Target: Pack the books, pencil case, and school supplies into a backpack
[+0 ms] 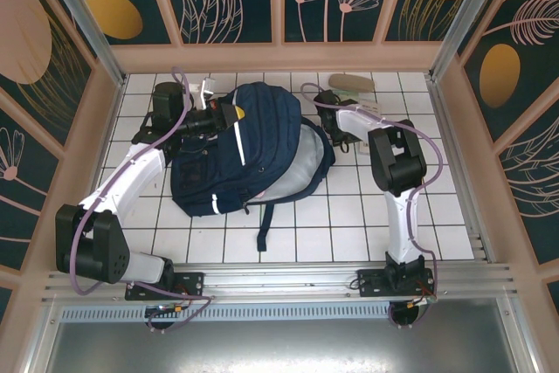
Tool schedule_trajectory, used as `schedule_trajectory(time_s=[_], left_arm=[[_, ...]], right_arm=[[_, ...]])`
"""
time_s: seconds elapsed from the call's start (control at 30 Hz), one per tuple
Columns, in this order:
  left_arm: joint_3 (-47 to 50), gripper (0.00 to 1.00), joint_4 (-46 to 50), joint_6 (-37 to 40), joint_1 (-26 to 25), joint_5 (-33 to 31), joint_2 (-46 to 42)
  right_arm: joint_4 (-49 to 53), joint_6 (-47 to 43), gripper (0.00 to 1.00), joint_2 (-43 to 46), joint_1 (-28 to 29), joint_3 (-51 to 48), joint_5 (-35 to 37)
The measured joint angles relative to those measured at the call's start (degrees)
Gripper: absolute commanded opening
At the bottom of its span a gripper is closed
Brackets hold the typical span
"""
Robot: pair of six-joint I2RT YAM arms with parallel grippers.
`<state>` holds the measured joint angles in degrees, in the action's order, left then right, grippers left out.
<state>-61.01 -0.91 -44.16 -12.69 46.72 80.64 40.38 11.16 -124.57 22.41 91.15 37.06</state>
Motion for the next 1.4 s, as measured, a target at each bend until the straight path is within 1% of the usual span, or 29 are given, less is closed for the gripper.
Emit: schedule_trajectory(time_s=[0.23,0.43,0.63,0.7,0.83,0.9,0.97,1.2,1.4], left_arm=[[0.1,0.0,-0.2,-0.1,0.0,0.4,0.0],[0.1,0.0,-0.2,-0.3,0.0,0.5,0.0],[0.1,0.0,-0.2,-0.3,0.0,0.6,0.0],[0.1,0.0,-0.2,-0.3,0.0,0.6,0.0],[0.1,0.0,-0.2,-0.3,0.0,0.6,0.0],[0.1,0.0,-0.2,-0.3,0.0,0.6,0.0],[0.1,0.0,-0.2,-0.3,0.0,0.6,0.0],[-0.1,0.0,0.6,0.2,0.0,0.5,0.0],[-1.6,0.0,2.9,1.2,0.0,0.0,0.0]], right_arm=[[0.6,-0.3,0.67,-0.3,-0.3,0.3,4.0],[0.6,-0.3,0.6,-0.5,-1.7,0.1,4.0],[0.4,-0.3,0.51,-0.7,-3.5,-0.2,3.9],[0.3,-0.3,0.45,-1.0,-3.9,-0.3,3.6],[-0.3,-0.7,0.19,-1.7,-4.4,-1.1,2.9],[-0.7,-0.6,0.09,-1.8,-4.5,-1.5,2.5],[-1.0,-0.7,0.01,-1.8,-4.6,-1.6,2.6],[-2.5,-0.8,0.0,0.2,-4.7,-3.4,2.5],[-4.3,-0.7,0.0,8.3,-4.9,-6.9,-0.1]])
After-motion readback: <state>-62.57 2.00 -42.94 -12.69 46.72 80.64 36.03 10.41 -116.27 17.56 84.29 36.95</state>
